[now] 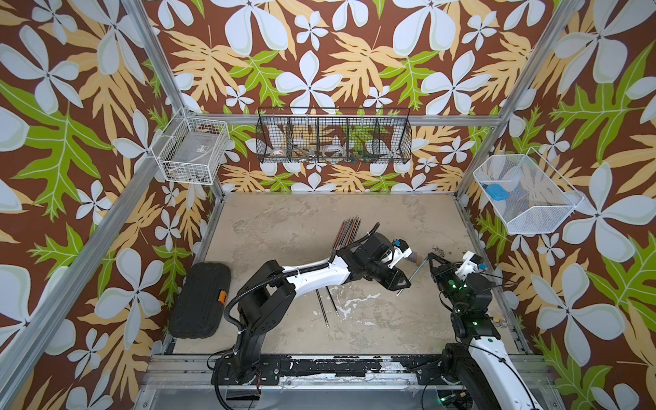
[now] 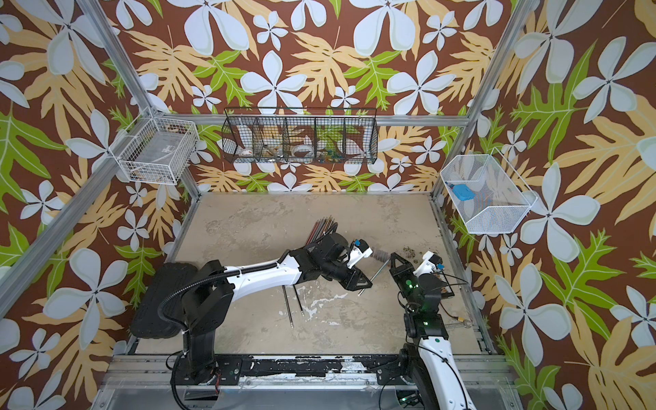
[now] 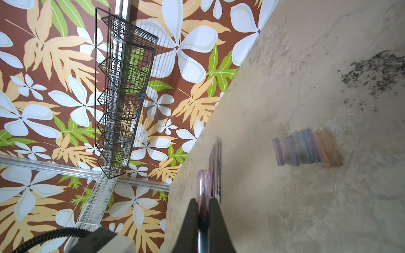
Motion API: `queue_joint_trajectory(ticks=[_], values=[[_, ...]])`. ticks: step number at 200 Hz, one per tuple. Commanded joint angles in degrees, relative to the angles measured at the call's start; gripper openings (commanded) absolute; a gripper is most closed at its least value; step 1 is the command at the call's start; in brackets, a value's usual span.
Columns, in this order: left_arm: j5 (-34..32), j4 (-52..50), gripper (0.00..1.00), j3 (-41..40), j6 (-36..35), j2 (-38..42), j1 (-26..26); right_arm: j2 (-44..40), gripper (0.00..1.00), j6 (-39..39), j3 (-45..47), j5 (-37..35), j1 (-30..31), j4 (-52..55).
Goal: Remove the protective cover of the pencils
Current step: Pick up the pencil from the center of the board.
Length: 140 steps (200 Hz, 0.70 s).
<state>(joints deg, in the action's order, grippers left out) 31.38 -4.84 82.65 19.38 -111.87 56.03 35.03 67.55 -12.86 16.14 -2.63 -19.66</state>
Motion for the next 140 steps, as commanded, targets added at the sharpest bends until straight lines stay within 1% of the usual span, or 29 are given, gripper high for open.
queue_joint_trajectory(ticks=[1, 13, 22, 28, 41, 47, 52, 67, 82, 97, 120, 140], values=[[0.4, -0.7, 0.38, 0.9, -0.8, -0.7, 0.5, -1.4, 0.0, 1.7, -0.2, -2.0, 0.3, -3.1], [0.2, -1.1, 0.37, 1.2, -1.0, -1.1, 0.7, -2.6, 0.0, 1.5, -0.1, -2.2, 0.3, -3.5], [0.1, -1.4, 0.33, 1.4, -1.1, -1.2, 0.7, -3.1, 0.0, 1.0, -0.3, -2.4, 0.3, -3.0], [0.0, -1.4, 0.28, 1.4, -1.2, -1.3, 0.7, -3.2, 0.0, 0.6, -0.6, -2.6, 0.4, -2.4], [-0.3, -1.8, 0.11, 1.6, -1.4, -1.4, 0.7, -3.2, 0.0, -0.9, -1.0, -2.9, 0.4, -1.1], [-0.4, -2.1, 0.08, 1.8, -1.5, -1.7, 0.7, -3.1, 0.0, -1.9, -1.5, -3.0, 0.3, -0.2], [-0.5, -2.4, 0.06, 2.1, -1.6, -1.8, 0.7, -3.1, 0.0, -2.9, -1.8, -3.2, 0.3, 0.6], [-0.9, -2.7, 0.07, 2.3, -1.8, -1.9, 0.7, -3.0, 0.0, -6.7, -3.0, -3.6, 0.7, 2.5], [-1.1, -2.8, 0.14, 2.3, -1.8, -1.8, 0.7, -2.3, 0.0, -11.2, -4.8, -3.6, 1.5, 4.5], [-1.3, -3.0, 0.17, 2.4, -2.0, -1.8, 0.7, -1.0, 0.0, -14.7, -6.5, -4.0, 2.8, 6.3], [-1.8, -3.5, 0.27, 2.7, -2.4, -1.7, 0.7, 0.7, 0.0, -16.3, -7.1, -4.8, 4.8, 6.7], [-2.1, -3.7, 0.28, 2.8, -2.6, -1.6, 0.7, 1.2, 0.0, -16.2, -6.7, -5.4, 6.1, 5.7]])
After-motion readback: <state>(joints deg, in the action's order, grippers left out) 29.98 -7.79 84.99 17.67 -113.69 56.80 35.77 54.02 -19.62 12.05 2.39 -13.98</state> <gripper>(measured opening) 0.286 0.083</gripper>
